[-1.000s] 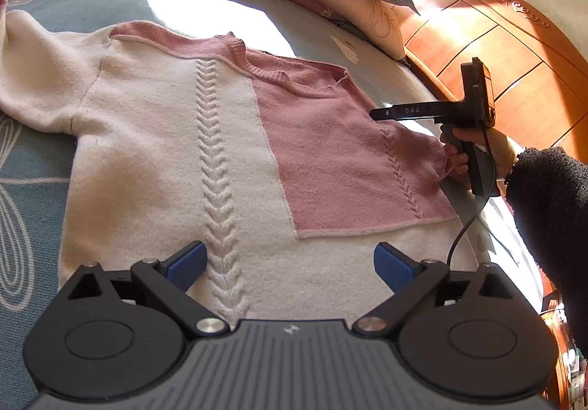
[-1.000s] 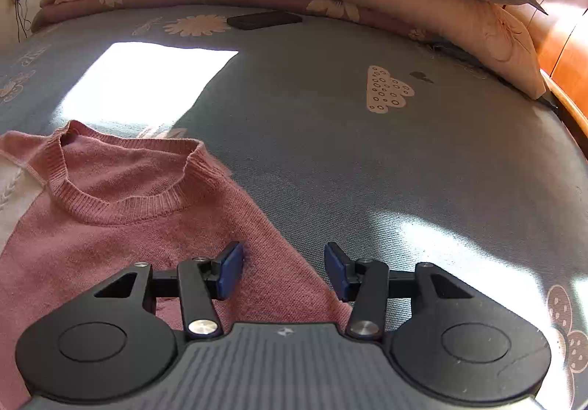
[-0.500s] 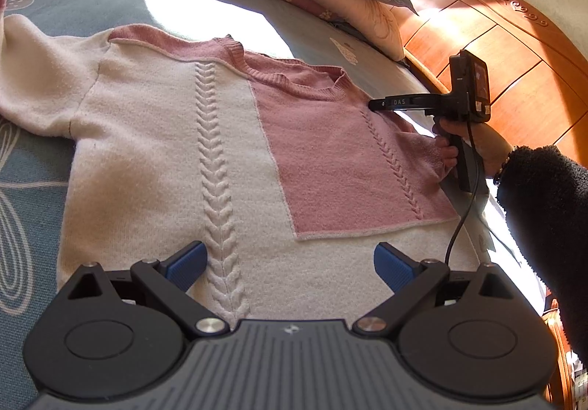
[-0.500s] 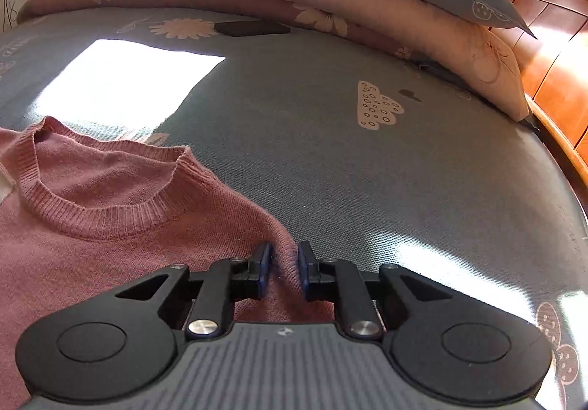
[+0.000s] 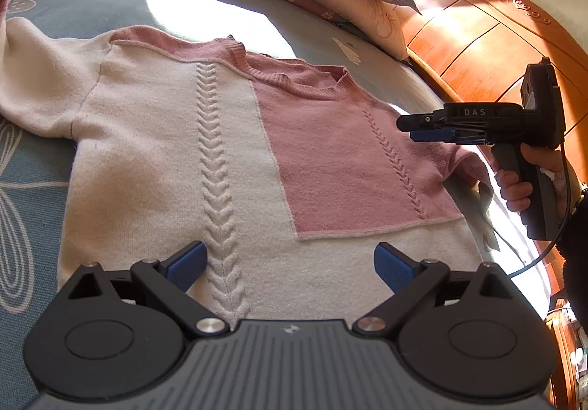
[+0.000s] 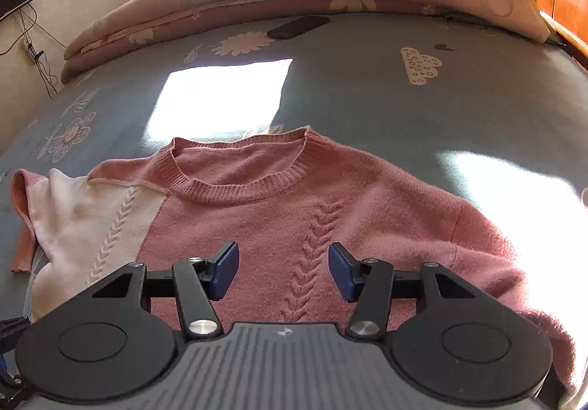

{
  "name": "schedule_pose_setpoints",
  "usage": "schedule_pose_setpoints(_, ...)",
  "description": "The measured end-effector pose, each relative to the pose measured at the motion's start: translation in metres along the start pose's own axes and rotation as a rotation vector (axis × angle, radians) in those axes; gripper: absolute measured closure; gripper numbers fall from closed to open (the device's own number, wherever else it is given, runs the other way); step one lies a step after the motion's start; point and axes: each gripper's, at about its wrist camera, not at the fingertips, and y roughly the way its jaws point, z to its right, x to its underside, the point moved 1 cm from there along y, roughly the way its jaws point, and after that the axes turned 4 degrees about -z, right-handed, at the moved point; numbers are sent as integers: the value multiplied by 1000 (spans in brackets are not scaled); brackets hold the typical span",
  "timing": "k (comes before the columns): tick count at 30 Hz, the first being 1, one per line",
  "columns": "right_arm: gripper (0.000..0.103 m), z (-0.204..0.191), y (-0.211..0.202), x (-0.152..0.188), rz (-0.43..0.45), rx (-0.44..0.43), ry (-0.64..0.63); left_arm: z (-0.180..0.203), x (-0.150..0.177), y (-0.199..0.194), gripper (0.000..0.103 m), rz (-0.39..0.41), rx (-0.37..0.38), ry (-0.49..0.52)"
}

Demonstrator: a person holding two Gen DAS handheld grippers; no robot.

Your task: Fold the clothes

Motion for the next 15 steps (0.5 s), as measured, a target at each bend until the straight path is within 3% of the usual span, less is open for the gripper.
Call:
schedule_pose_setpoints(2,44,3,9,16,-40,-35,51,0,0,0,6,0,-2,0)
schedule_pose_setpoints(4,44,16,18,30,-73,-17,122,0,0,0,6,0,-3,-1)
schedule_pose_setpoints(8,47,51,4,47,-12,9,265,-1,0,0,6,-2,-5,-4)
schedule_pose_setpoints(11,47,56,-12,51,-17,120,267,1,0,0,6,-3,-11,-2)
schedule_pose_setpoints(15,38,36,-36,57,-5,72,255,4,1,1,6,-3,-28,9)
